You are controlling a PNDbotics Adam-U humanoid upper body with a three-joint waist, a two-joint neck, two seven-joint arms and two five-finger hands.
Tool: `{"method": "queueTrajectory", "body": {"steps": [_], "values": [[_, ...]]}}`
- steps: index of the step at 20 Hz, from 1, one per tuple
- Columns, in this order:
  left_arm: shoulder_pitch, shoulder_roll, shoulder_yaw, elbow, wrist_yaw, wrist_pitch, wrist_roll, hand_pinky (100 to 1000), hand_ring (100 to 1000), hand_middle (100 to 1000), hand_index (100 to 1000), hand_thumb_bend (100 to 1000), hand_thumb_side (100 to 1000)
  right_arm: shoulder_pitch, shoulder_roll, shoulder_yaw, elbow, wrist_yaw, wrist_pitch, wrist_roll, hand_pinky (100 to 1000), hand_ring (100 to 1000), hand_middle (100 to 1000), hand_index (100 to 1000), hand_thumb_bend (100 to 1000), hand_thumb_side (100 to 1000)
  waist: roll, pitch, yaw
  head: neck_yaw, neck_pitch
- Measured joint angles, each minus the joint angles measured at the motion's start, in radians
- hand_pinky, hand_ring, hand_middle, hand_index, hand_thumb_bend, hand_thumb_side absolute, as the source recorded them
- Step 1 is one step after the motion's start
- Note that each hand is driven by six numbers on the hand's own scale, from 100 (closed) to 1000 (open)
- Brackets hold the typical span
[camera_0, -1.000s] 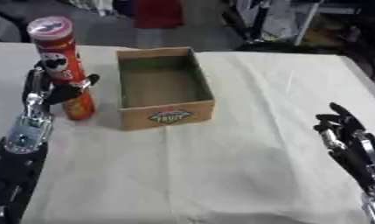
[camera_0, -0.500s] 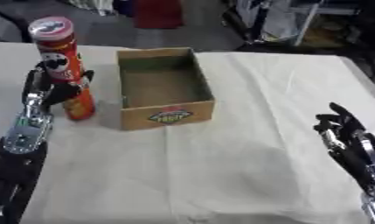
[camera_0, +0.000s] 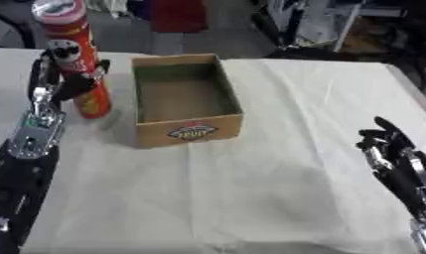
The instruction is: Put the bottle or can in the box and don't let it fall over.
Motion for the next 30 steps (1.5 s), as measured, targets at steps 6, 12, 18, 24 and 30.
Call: {"method": "queueTrajectory", "body": {"steps": [6, 12, 18, 24, 30], "values": [[-0.122, -0.024, -0.04, 0.017, 0.022, -0.014, -0.042, 957, 820, 288, 460, 344, 100, 0.0, 0.006, 0.009, 0.003, -0.004, -0.001, 0.009, 796, 746, 775, 1000, 100, 613, -0.005, -0.001, -0.023, 0.013, 0.0], [-0.176, -0.081, -0.095, 0.091, -0.002, -0.031, -0.118, 956, 817, 291, 464, 337, 100, 0.0, 0.011, 0.016, 0.007, -0.009, -0.003, 0.016, 796, 746, 775, 1000, 100, 614, -0.007, -0.001, -0.045, 0.022, 0.0], [-0.172, -0.125, -0.126, 0.157, -0.047, -0.057, -0.166, 960, 866, 501, 679, 794, 218, -0.001, 0.016, 0.016, 0.012, -0.01, -0.003, 0.019, 796, 746, 775, 1000, 100, 615, -0.005, 0.001, -0.054, 0.022, 0.0], [-0.141, -0.128, -0.138, 0.163, -0.134, -0.112, -0.141, 993, 935, 752, 914, 1000, 686, -0.001, 0.016, 0.015, 0.012, -0.01, -0.005, 0.019, 796, 746, 775, 1000, 100, 616, -0.002, 0.001, -0.054, 0.017, 0.0], [-0.098, -0.109, -0.142, 0.116, -0.226, -0.111, -0.07, 995, 935, 764, 927, 1000, 692, -0.001, 0.016, 0.015, 0.012, -0.01, -0.006, 0.019, 796, 746, 776, 1000, 100, 616, -0.002, 0.001, -0.045, 0.012, 0.0]]}}
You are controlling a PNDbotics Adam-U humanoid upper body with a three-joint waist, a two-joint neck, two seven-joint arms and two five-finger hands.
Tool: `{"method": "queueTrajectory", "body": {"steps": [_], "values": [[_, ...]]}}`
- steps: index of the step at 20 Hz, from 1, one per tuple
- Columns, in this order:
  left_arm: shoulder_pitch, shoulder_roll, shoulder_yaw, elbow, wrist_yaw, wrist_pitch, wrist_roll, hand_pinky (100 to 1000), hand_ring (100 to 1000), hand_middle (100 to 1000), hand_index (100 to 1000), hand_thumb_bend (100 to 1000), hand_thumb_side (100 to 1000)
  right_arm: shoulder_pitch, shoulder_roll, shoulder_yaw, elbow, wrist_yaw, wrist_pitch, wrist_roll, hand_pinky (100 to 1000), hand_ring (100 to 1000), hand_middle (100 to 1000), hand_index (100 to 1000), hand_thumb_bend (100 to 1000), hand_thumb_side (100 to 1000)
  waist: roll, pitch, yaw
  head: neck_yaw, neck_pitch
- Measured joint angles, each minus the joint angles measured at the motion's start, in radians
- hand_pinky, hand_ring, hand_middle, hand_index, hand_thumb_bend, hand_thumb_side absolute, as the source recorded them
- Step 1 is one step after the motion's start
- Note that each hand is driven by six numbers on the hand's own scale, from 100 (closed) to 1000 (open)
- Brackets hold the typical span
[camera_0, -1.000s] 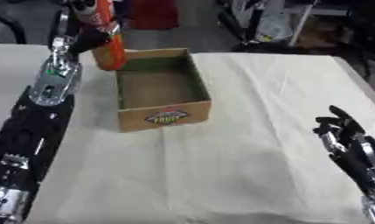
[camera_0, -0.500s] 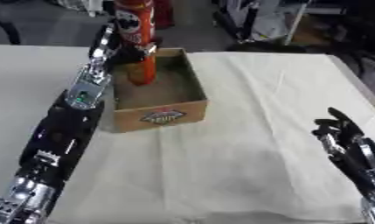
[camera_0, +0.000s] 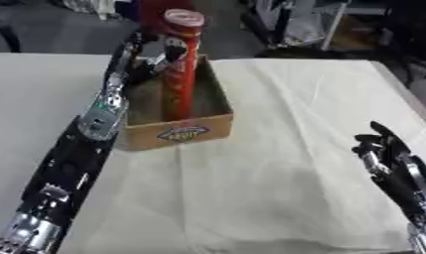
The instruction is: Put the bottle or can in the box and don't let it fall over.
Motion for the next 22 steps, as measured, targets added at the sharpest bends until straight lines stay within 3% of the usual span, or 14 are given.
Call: {"method": "queueTrajectory", "body": {"steps": [3, 6, 8, 12, 17, 22], "values": [[0.057, 0.019, 0.011, -0.093, 0.022, 0.007, 0.023, 996, 932, 759, 918, 1000, 668, 0.0, 0.0, -0.001, 0.0, 0.0, -0.001, -0.001, 796, 746, 775, 1000, 100, 617, 0.001, 0.0, 0.006, 0.0, 0.0], [0.159, 0.057, 0.033, -0.263, 0.096, 0.018, 0.034, 996, 931, 754, 911, 1000, 660, 0.0, 0.0, -0.006, 0.0, 0.0, -0.001, -0.005, 796, 746, 775, 1000, 100, 617, 0.003, 0.003, 0.018, -0.007, -0.001], [0.248, 0.084, 0.061, -0.392, 0.149, 0.029, 0.04, 996, 930, 755, 911, 1000, 601, 0.001, 0.0, -0.009, 0.0, 0.0, 0.0, -0.009, 796, 746, 775, 1000, 100, 618, 0.009, 0.003, 0.029, -0.016, -0.001], [0.435, 0.102, 0.142, -0.593, 0.216, 0.06, 0.033, 980, 917, 743, 889, 868, 553, 0.001, 0.0, -0.016, 0.0, 0.0, -0.001, -0.014, 796, 746, 775, 1000, 100, 619, 0.015, 0.004, 0.05, -0.032, -0.001], [0.608, 0.065, 0.257, -0.705, 0.246, 0.099, 0.06, 945, 902, 732, 879, 794, 537, 0.001, -0.001, -0.019, 0.0, 0.0, 0.0, -0.018, 796, 746, 775, 1000, 100, 620, 0.018, 0.003, 0.073, -0.041, 0.0], [0.674, -0.006, 0.31, -0.744, 0.218, 0.118, 0.077, 935, 896, 729, 874, 764, 546, 0.007, -0.001, -0.024, 0.0, 0.0, -0.001, -0.021, 796, 746, 776, 1000, 100, 621, 0.02, -0.006, 0.088, -0.044, 0.0]]}}
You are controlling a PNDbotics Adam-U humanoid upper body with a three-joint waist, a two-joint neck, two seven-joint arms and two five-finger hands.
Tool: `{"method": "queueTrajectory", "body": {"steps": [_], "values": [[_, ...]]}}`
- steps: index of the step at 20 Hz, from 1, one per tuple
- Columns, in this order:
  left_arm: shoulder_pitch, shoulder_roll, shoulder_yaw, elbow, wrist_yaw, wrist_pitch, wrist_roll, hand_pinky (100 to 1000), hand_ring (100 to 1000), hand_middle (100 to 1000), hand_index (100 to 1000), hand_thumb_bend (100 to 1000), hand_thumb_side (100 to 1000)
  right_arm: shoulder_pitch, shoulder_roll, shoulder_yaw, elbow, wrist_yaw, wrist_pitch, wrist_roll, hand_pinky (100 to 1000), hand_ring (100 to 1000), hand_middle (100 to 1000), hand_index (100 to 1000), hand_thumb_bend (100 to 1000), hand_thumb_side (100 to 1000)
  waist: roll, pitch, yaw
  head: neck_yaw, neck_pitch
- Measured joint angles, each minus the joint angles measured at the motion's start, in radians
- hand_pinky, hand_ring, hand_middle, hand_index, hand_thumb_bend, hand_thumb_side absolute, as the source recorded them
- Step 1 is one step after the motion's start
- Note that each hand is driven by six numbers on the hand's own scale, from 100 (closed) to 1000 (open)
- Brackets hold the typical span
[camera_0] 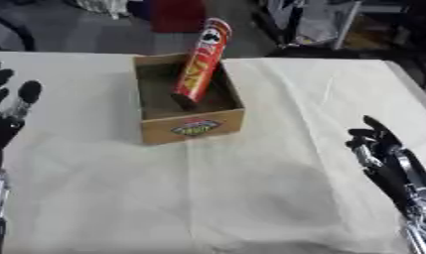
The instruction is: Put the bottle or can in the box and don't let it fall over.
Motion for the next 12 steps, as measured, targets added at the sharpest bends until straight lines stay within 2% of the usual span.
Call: {"method": "queueTrajectory", "body": {"steps": [6, 12], "values": [[0.004, -0.035, 0.024, 0.013, -0.033, 0.008, -0.019, 934, 897, 730, 875, 759, 544, 0.003, 0.0, -0.001, 0.0, 0.0, 0.0, 0.0, 796, 746, 776, 1000, 100, 622, 0.0, -0.001, -0.001, 0.0, 0.0], [0.004, -0.036, 0.029, 0.022, -0.031, 0.0, -0.034, 934, 897, 731, 875, 755, 545, 0.003, 0.0, -0.001, 0.0, 0.0, 0.0, 0.0, 796, 746, 776, 1000, 100, 623, 0.001, -0.001, -0.003, -0.003, 0.0]]}}
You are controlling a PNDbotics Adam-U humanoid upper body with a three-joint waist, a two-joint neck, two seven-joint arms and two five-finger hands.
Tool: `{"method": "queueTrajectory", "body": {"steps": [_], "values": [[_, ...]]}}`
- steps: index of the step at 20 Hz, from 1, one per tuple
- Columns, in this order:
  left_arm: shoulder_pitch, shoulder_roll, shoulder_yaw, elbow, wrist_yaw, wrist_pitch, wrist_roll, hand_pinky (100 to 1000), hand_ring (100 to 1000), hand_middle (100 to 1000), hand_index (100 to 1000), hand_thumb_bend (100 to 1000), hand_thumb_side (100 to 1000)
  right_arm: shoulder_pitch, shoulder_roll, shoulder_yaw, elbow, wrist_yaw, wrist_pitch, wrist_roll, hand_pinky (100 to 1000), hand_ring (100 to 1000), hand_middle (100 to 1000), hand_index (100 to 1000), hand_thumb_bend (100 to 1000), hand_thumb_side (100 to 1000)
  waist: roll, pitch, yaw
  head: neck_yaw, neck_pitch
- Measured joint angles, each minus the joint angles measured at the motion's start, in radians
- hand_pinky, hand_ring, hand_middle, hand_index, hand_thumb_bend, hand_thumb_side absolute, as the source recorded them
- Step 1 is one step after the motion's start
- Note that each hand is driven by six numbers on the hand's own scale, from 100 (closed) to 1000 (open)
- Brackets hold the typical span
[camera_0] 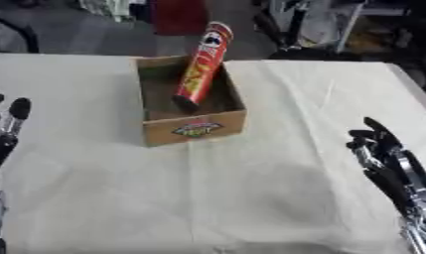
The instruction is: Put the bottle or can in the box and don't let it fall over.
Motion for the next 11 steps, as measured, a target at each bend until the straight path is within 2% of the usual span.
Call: {"method": "queueTrajectory", "body": {"steps": [11], "values": [[-0.002, 0.0, 0.0, -0.001, 0.001, -0.006, -0.007, 933, 896, 730, 871, 735, 551, 0.0, 0.0, 0.0, 0.0, 0.0, 0.0, -0.001, 796, 746, 776, 1000, 100, 623, 0.0, 0.0, 0.0, -0.004, 0.0]]}}
